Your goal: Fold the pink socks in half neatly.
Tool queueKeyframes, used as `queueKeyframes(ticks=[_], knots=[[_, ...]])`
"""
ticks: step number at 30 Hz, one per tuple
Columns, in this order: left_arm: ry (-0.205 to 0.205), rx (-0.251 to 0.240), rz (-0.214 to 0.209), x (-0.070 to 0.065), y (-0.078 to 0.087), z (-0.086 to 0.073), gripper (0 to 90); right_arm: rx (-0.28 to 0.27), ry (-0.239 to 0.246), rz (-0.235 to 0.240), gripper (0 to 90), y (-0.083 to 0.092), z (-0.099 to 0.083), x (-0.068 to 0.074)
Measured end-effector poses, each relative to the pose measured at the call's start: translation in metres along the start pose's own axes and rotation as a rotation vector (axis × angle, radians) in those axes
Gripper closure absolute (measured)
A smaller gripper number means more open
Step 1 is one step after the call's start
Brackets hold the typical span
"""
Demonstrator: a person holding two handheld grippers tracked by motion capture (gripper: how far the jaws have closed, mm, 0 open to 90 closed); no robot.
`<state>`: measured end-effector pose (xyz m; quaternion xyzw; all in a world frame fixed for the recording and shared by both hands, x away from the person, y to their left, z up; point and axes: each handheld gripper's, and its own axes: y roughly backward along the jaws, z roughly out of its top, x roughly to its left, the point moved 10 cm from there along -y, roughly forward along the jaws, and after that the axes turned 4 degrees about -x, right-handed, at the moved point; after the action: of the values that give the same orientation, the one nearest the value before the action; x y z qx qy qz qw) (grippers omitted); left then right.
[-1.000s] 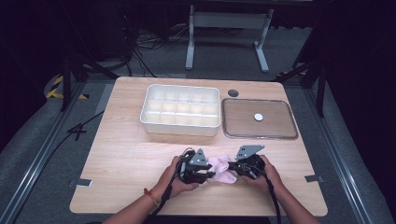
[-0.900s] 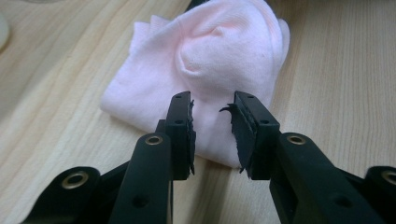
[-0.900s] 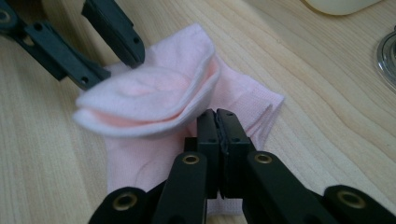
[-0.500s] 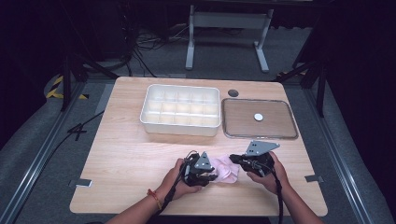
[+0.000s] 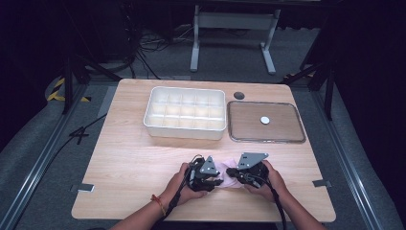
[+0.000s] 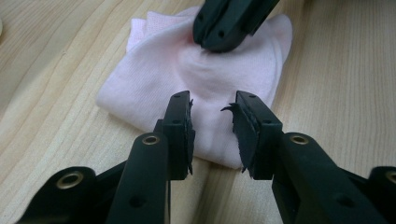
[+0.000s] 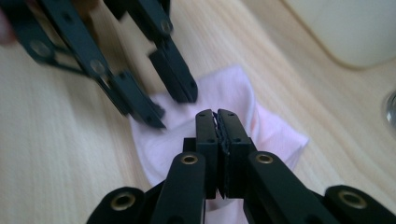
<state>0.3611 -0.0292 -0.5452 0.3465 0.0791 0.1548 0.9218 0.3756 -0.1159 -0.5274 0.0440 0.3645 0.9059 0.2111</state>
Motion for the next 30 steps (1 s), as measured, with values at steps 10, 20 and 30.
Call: queueKeyframes(ticks=[10,20,30], knots=[[0.02,-0.01,-0.004,-0.001,0.0,0.0,66.9,0.067,0.04,-0.038,88.4,-0.003,-0.011,-0.004],[0.045,0.006,0.026,0.005,0.005,-0.001,63.5,0.051,0.013,-0.011,89.4,-0.007,-0.01,-0.005],[0.242,-0.008,0.111,0.011,0.011,-0.011,43.4,0.045,-0.025,-0.035,89.7,-0.006,-0.012,-0.003]])
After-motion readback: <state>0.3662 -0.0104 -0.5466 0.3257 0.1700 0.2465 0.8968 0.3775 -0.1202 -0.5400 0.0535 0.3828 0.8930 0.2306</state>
